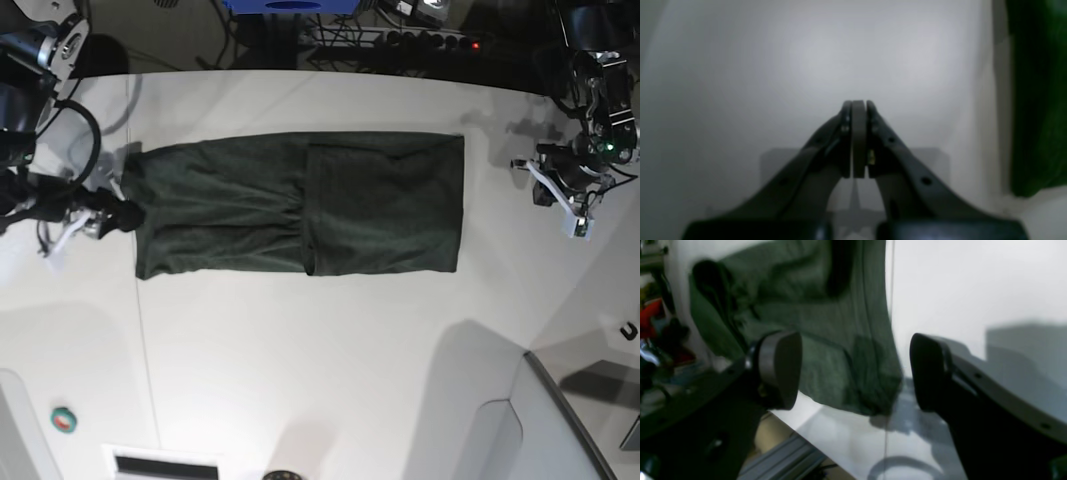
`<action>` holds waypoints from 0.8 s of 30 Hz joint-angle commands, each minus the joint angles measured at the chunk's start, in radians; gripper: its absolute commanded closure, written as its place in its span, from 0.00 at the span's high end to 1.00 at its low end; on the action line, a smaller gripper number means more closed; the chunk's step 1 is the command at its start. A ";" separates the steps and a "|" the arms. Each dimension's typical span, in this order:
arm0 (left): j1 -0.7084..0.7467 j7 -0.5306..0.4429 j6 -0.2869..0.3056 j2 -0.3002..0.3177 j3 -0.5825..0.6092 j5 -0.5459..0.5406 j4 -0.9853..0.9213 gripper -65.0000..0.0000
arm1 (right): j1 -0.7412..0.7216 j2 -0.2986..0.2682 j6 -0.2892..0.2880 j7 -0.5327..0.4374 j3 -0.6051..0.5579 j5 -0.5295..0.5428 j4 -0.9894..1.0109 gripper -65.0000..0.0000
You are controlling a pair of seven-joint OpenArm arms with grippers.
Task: Layout the t-shirt on the table in an organized manner, then fold the t-shirt properly
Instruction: 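Move both grippers to the two short ends of the folded strip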
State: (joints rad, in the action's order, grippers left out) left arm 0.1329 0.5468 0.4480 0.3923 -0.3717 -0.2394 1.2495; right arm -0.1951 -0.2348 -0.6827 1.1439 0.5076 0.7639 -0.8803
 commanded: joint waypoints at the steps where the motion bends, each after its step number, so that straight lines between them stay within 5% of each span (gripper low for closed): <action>1: -0.014 -0.014 -0.001 0.013 -0.005 -0.008 0.012 0.00 | -0.030 -0.013 -0.015 -0.018 -0.017 0.032 -0.010 0.73; 9: -0.097 -0.017 -0.005 0.000 0.178 -0.008 -0.041 0.00 | -0.027 0.027 -0.015 -0.069 -0.073 0.032 0.048 0.73; 13: -0.154 -0.017 -0.005 -0.020 0.184 -0.008 -0.141 0.00 | -0.027 -0.022 -0.015 -0.126 -0.069 0.035 0.071 0.72; 20: -0.158 -0.018 -0.005 -0.013 0.182 -0.008 -0.155 0.00 | -0.022 -0.048 -0.015 0.012 -0.065 0.038 -0.052 0.72; 24: -0.160 -0.018 -0.005 -0.020 0.184 0.062 -0.155 0.00 | -0.014 -0.047 -0.015 -0.026 -0.030 0.030 -0.078 0.72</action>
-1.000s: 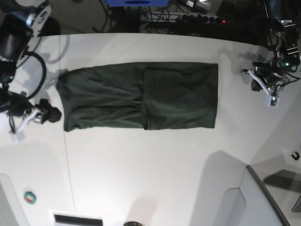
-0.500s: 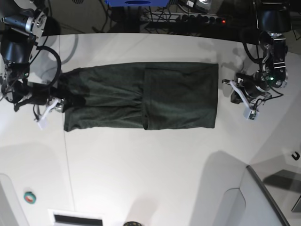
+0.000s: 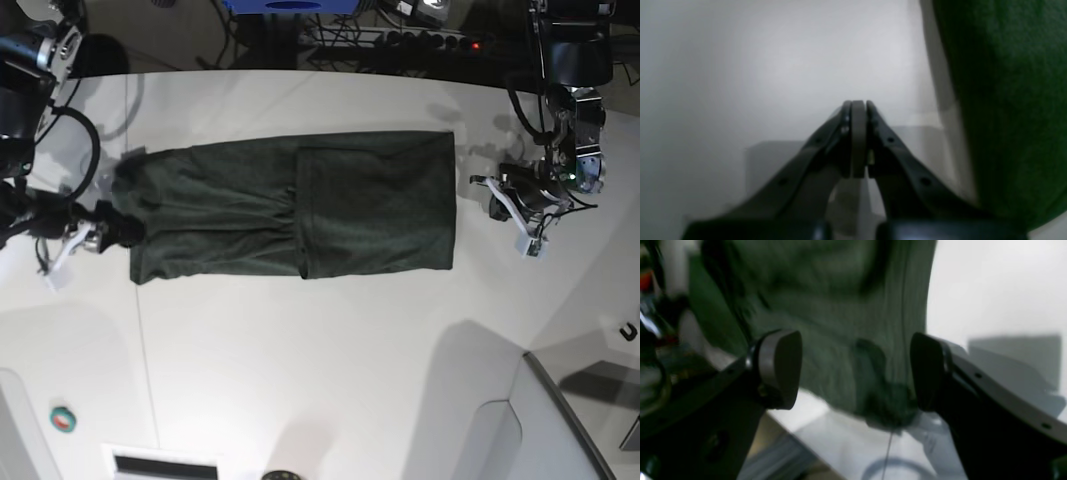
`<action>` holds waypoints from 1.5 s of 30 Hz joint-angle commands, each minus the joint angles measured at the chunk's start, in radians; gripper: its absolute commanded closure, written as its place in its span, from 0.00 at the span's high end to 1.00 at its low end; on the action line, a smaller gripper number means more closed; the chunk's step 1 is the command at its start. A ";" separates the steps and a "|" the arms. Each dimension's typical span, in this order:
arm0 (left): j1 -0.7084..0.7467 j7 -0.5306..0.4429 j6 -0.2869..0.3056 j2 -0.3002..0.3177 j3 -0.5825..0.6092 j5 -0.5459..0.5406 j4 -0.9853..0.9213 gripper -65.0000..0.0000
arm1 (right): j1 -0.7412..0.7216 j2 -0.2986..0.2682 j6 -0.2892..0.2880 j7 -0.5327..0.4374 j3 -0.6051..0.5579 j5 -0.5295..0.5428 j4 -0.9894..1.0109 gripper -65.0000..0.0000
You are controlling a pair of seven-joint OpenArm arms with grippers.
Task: Layout the t-shirt on the table in an organized manner, then fold the t-shirt properly
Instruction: 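Move both grippers to the two short ends of the folded strip, then grasp both strip ends and push them toward each other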
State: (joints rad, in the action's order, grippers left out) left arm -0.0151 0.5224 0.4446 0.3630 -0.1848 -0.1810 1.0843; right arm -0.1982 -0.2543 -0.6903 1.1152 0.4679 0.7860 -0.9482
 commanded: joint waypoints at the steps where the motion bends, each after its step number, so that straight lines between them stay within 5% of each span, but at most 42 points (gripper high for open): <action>1: -0.013 0.006 -0.002 0.006 0.000 0.038 0.009 0.00 | -0.013 -0.032 -0.008 -0.027 0.007 0.008 0.011 0.72; 9: -0.013 0.005 -0.002 -0.066 0.001 0.133 0.010 0.00 | -0.106 -0.081 -0.008 -0.163 0.007 -0.130 0.269 0.73; 21: -0.156 0.000 -0.002 -0.183 0.005 0.142 -0.118 0.00 | -0.071 0.029 -0.008 -0.120 -0.103 -0.129 0.265 0.73; 25: -0.207 -0.097 -0.002 -0.210 0.005 0.143 -0.206 0.00 | -0.065 0.062 -0.008 -0.123 -0.148 -0.129 0.265 0.72; 38: -0.337 -0.123 -0.002 -0.295 0.006 0.143 -0.330 0.00 | -0.048 0.069 -0.008 -0.123 -0.153 -0.129 0.263 0.71; 45: -0.328 -0.117 -0.002 -0.270 0.005 0.143 -0.260 0.00 | -0.054 0.083 -0.008 -0.126 -0.151 -0.129 0.263 0.34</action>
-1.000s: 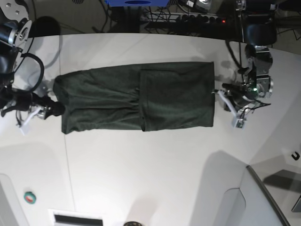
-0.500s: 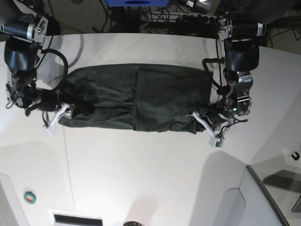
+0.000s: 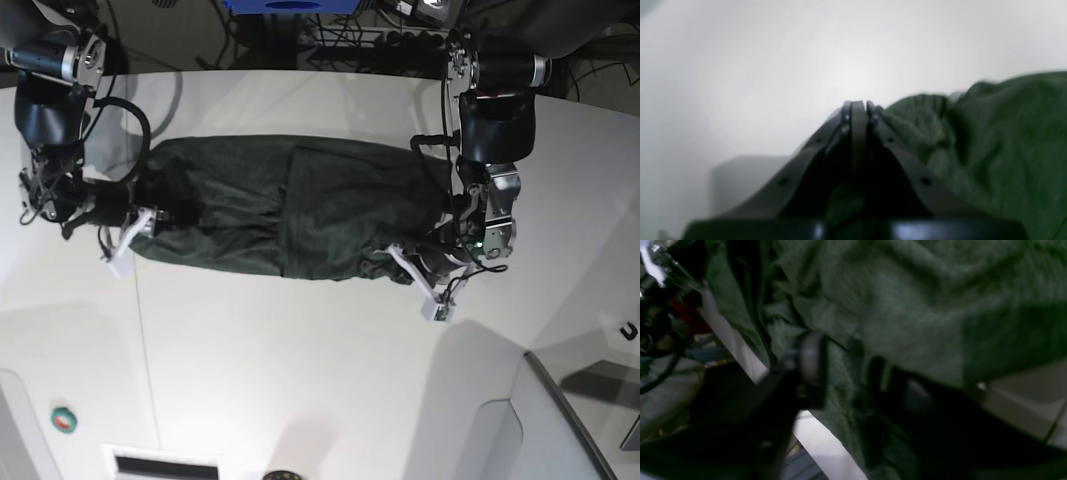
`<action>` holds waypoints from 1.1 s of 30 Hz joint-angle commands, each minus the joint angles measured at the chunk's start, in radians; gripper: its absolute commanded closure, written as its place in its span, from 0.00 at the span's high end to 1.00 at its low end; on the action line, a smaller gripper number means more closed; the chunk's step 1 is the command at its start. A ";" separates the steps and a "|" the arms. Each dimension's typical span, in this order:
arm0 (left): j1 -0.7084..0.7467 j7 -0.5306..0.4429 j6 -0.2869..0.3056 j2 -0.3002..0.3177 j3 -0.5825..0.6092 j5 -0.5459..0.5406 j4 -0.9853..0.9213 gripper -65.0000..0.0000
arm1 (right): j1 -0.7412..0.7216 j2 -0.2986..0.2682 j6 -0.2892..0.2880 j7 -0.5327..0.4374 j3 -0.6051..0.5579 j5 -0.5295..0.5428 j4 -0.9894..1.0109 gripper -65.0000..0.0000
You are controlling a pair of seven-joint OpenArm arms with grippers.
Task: Layout the t-shirt on the table in an organized manner, then fold the t-shirt properly
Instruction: 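Grasp both strip ends and push them toward each other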
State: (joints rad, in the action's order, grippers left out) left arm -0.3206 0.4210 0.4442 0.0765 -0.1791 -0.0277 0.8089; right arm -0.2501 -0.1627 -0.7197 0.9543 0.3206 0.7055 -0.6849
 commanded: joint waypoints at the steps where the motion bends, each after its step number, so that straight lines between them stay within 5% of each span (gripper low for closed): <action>1: -0.007 -0.014 -0.002 0.030 -0.004 -0.010 0.042 0.00 | -0.004 -0.008 0.022 0.035 -0.002 -0.047 0.000 0.28; 5: 0.071 -0.014 -0.002 0.115 -0.009 -0.011 0.140 0.00 | -0.027 -0.008 0.022 0.033 -0.004 -0.047 0.000 0.00; 11: 0.177 -0.017 -0.002 0.184 -0.001 -0.018 0.146 0.00 | -0.055 -0.008 0.022 0.042 -0.002 -0.047 -0.025 0.01; 19: 0.228 -0.020 -0.002 0.144 -0.001 -0.021 0.149 0.00 | -0.002 0.093 0.022 0.203 -0.002 -0.047 -0.318 0.01; 23: 0.225 -0.020 0.000 0.105 -0.001 -0.016 0.151 0.00 | 0.050 0.160 0.116 0.277 -0.004 -0.047 -0.510 0.01; 33: 0.217 -0.020 0.000 0.069 0.077 -0.018 0.155 0.00 | 0.061 0.292 0.234 0.395 -0.005 -0.047 -0.672 0.01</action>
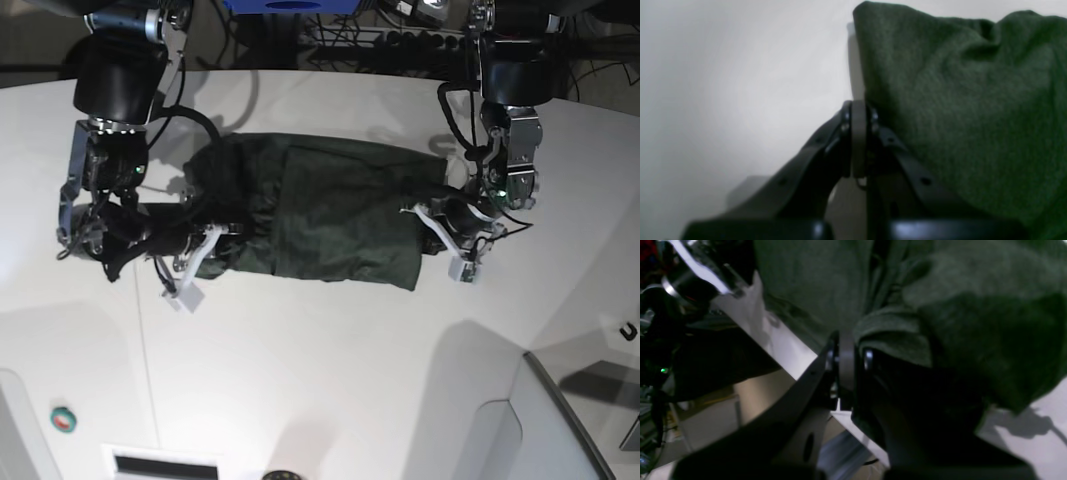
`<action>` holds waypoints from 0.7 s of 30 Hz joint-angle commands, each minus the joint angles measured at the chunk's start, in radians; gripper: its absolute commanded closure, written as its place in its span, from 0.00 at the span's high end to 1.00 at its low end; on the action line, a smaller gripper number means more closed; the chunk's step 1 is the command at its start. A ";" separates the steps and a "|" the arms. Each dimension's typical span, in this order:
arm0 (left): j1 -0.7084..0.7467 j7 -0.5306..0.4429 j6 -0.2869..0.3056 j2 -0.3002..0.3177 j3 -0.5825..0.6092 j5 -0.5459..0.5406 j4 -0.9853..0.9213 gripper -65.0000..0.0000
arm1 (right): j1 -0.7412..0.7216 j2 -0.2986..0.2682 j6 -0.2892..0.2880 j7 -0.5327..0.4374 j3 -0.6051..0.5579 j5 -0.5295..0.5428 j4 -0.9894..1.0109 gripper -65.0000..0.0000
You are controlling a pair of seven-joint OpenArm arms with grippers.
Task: Layout the t-shirt on the table in an organized manner, then fold the t-shirt properly
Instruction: 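Grasp both strip ends and push them toward each other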
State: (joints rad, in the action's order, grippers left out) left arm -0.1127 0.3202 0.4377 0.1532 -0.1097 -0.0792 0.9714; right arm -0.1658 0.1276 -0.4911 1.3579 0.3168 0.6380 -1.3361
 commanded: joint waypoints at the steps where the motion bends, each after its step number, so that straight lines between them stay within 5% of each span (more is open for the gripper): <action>1: 0.012 0.081 0.006 -0.007 0.028 0.037 0.007 0.00 | -0.031 0.008 0.015 -0.008 -0.008 0.021 -0.019 0.01; 12: 0.031 0.086 0.006 -0.011 0.051 0.031 0.068 0.00 | -0.068 0.014 0.033 -0.070 -0.222 0.024 -0.013 0.01; 21: 0.029 0.087 0.006 -0.079 0.052 0.037 0.068 0.00 | -0.087 0.014 0.035 -0.074 -0.348 0.024 -0.012 0.01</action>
State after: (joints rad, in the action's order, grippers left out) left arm -0.0834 0.3573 0.4412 0.0769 -0.0635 -0.0639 1.0389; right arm -0.2237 0.1352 -0.4614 1.2945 -0.0277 0.6373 -1.3338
